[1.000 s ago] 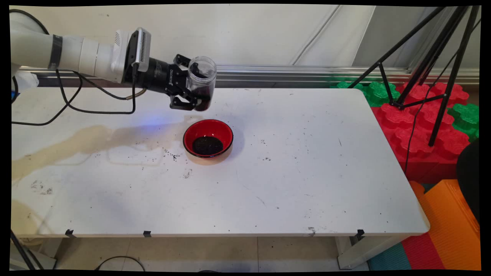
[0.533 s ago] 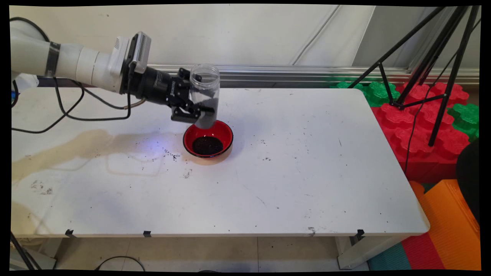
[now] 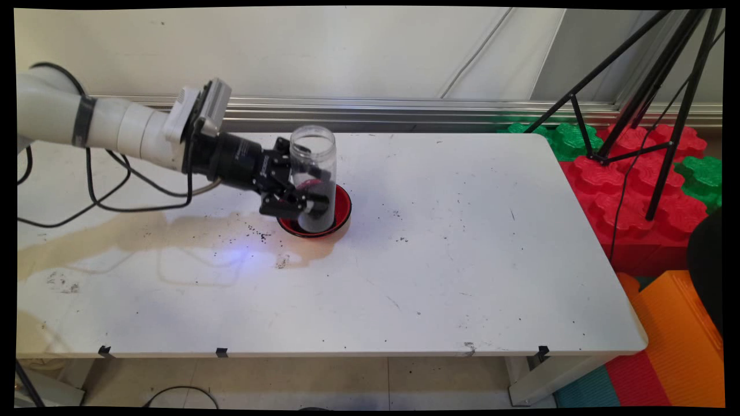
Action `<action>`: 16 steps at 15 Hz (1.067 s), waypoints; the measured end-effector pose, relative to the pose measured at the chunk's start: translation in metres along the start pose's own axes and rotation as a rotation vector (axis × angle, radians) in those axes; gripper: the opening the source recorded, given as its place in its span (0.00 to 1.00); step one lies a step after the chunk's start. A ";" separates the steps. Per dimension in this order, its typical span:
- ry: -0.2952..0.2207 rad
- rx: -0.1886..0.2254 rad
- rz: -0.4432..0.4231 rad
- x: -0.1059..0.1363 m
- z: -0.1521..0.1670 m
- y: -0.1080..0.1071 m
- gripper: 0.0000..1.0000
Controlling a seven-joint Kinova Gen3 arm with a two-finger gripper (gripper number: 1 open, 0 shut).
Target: Place the picked object on the table
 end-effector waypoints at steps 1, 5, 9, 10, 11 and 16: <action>0.005 -0.010 -0.012 -0.005 0.003 0.004 0.00; 0.014 -0.044 -0.048 -0.024 0.017 0.019 0.00; 0.019 -0.076 -0.068 -0.040 0.033 0.034 0.00; 0.019 -0.082 -0.070 -0.044 0.037 0.036 0.00; 0.019 -0.087 -0.071 -0.048 0.041 0.039 0.00; 0.010 -0.110 -0.073 -0.067 0.058 0.051 0.00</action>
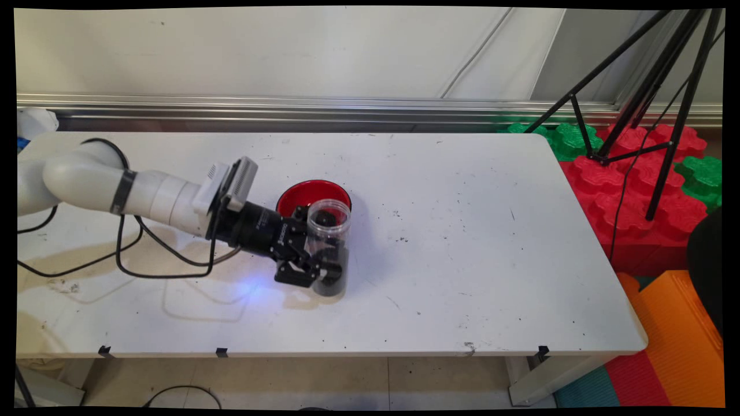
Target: Place the picked object on the table
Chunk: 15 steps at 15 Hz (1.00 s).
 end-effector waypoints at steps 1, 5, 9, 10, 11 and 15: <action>-0.002 -0.004 0.001 -0.004 0.003 0.002 0.00; -0.009 -0.017 0.005 -0.015 0.013 0.008 0.00; -0.016 -0.025 0.017 -0.024 0.019 0.011 0.00; -0.017 -0.027 0.020 -0.027 0.020 0.012 0.00; -0.018 -0.028 0.022 -0.028 0.021 0.012 0.00; -0.020 -0.033 0.030 -0.033 0.023 0.015 1.00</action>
